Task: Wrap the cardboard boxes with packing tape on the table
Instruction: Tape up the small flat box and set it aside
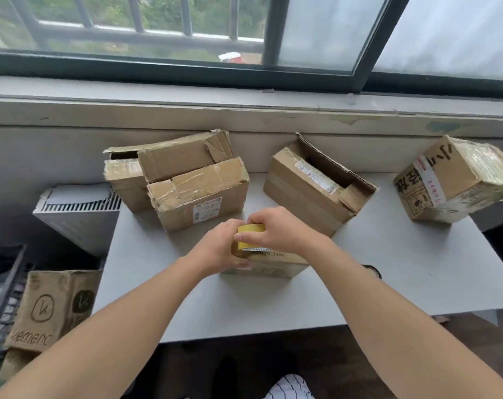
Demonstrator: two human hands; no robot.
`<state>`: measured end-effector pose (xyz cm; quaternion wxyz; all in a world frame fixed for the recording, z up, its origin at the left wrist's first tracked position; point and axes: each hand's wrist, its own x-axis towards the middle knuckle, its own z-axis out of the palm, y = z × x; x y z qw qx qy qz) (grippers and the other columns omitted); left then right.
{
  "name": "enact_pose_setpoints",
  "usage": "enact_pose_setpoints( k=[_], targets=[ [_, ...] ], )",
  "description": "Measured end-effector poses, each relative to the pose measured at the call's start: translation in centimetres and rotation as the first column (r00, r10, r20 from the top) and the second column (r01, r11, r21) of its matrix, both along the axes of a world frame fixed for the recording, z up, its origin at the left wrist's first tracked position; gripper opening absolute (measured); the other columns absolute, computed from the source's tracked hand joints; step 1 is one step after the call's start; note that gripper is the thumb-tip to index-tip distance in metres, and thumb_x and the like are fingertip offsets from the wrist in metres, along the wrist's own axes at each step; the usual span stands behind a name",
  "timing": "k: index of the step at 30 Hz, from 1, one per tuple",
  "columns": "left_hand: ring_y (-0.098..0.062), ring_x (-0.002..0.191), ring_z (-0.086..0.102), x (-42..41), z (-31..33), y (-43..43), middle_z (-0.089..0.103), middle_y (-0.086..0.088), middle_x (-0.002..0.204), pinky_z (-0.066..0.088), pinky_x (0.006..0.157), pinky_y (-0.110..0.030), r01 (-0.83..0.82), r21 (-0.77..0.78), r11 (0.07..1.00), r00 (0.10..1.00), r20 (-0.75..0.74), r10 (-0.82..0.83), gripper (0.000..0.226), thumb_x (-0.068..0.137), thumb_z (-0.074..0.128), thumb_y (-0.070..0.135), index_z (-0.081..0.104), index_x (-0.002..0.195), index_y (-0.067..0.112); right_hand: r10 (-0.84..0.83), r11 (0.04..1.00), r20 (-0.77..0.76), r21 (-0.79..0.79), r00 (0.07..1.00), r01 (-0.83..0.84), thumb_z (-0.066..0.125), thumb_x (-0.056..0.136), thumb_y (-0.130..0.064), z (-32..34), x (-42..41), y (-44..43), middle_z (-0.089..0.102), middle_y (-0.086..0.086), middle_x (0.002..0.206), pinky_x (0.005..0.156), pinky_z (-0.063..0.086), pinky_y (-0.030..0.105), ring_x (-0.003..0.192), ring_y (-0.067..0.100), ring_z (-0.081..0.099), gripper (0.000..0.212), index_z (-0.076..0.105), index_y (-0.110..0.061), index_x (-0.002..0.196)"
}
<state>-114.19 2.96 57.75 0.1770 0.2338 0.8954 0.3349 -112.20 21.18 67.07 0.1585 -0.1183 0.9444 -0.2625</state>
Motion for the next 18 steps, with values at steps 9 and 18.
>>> enact_pose_setpoints(
  k=[9,18],
  targets=[
    [-0.012,0.095,0.054,0.2,-2.0,-1.8,0.056,0.010,0.106,0.041,0.080,-0.022,-0.060,0.104,0.993,0.995,-0.070,0.068,0.068,0.059,0.098,0.027,0.058,0.114,0.018,-0.097,0.963,0.051,0.257,0.994,0.081,0.066,0.086,-0.066,0.8,0.1,8.1,0.053,-0.002,0.059,0.058,0.038,0.035,0.063,0.015,0.051,0.053,0.053,-0.021,0.060],
    [-0.003,0.092,0.052,-0.5,-2.8,-2.2,0.051,0.021,0.100,0.044,0.078,-0.021,0.014,0.078,0.997,0.992,-0.130,-0.004,0.058,0.061,0.094,0.033,0.058,0.107,0.026,-0.214,0.928,0.156,0.340,0.964,0.151,0.060,0.082,-0.078,-5.0,2.6,14.0,0.064,0.004,0.068,0.058,0.042,0.034,0.069,0.017,0.060,0.062,0.066,-0.018,0.069]
  ],
)
